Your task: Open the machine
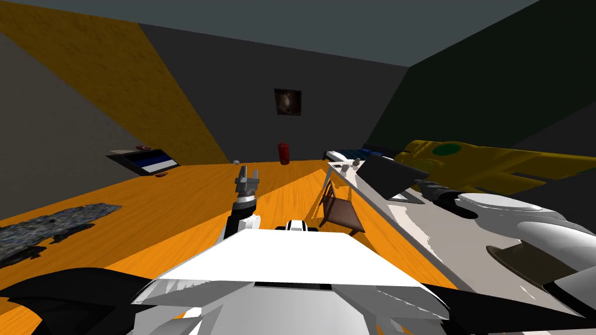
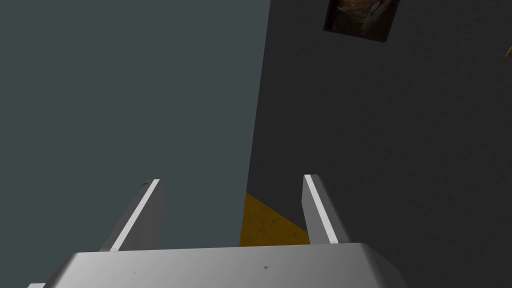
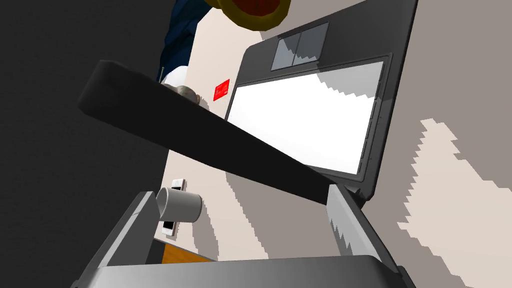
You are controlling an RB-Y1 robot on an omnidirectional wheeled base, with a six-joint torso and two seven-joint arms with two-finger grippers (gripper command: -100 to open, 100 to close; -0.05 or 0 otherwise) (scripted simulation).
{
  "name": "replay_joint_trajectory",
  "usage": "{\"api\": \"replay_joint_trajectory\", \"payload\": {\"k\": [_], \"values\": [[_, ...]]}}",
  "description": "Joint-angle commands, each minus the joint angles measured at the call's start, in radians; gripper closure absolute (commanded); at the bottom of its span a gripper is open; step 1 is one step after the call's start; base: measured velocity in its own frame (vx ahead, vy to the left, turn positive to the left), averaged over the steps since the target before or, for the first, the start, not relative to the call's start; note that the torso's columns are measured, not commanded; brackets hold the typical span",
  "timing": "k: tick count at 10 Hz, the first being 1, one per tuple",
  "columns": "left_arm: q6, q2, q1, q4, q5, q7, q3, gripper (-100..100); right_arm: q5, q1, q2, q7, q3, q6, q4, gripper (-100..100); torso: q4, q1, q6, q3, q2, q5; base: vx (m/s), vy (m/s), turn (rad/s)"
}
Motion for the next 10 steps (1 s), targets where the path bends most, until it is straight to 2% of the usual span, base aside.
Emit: {"api": "replay_joint_trajectory", "payload": {"k": [1,5,9,10], "values": [[0.0,0.0,0.0,0.0,0.0,0.0,0.0,0,-0.004,-0.008,0.006,0.069,-0.031,0.041,-0.054,-100,0.002,-0.005,0.001,0.004,0.006,-0.001,-0.175,-0.117,0.192],[0.0,0.0,0.0,0.0,0.0,0.0,0.0,0,-0.007,-0.032,0.019,0.161,-0.075,0.079,-0.106,-100,0.002,-0.004,0.002,0.003,0.004,-0.001,-0.199,-0.131,0.12],[0.0,0.0,0.0,0.0,0.0,0.0,0.0,0,-0.009,-0.047,0.022,0.224,-0.103,0.102,-0.142,-100,0.001,-0.001,0.001,0.002,0.002,0.0,-0.109,-0.055,0.091],[0.0,0.0,0.0,0.0,0.0,0.0,0.0,0,-0.008,-0.05,0.023,0.213,-0.098,0.092,-0.129,-100,0.002,-0.003,0.001,0.003,0.004,-0.001,-0.045,-0.019,0.025]]}}
